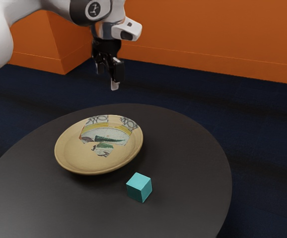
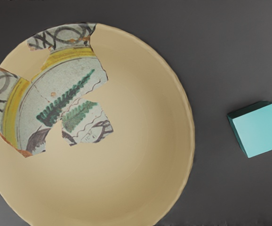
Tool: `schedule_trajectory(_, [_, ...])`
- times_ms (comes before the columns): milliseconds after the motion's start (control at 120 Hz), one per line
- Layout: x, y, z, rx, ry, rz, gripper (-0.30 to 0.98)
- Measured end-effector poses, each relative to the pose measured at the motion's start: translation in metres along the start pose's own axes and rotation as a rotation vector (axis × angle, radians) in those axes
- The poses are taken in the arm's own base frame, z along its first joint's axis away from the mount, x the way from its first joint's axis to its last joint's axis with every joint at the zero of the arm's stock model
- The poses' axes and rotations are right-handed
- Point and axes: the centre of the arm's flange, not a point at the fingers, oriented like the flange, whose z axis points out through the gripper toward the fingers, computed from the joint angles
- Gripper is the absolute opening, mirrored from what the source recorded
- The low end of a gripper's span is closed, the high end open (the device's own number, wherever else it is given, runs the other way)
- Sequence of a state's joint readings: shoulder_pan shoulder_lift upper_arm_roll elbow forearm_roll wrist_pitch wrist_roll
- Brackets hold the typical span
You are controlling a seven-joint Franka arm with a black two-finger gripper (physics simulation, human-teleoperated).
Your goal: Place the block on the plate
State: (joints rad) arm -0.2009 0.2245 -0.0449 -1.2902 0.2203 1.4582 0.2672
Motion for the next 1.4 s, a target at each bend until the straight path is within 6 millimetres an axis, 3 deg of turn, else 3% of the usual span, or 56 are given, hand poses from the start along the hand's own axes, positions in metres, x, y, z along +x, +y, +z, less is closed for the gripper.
schedule_trajectory(108, [0.003, 0.017, 0.001, -0.004, -0.021, 0.055, 0.69])
schedule_trajectory(308, [0.01, 0.095, 0.017, -0.031, -0.094, 0.227, 0.69])
schedule_trajectory(767, [0.012, 0.167, 0.149, -0.17, -0.116, 0.32, 0.69])
schedule_trajectory(942, [0.011, 0.176, 0.202, -0.224, -0.078, 0.222, 0.69])
schedule_trajectory(1083, [0.016, 0.172, 0.221, -0.235, -0.025, 0.105, 0.69])
schedule_trajectory(1242, [0.021, 0.149, 0.251, -0.244, -0.031, -0.048, 0.69])
schedule_trajectory(1400, [0.025, 0.149, 0.275, -0.253, -0.05, -0.138, 0.69])
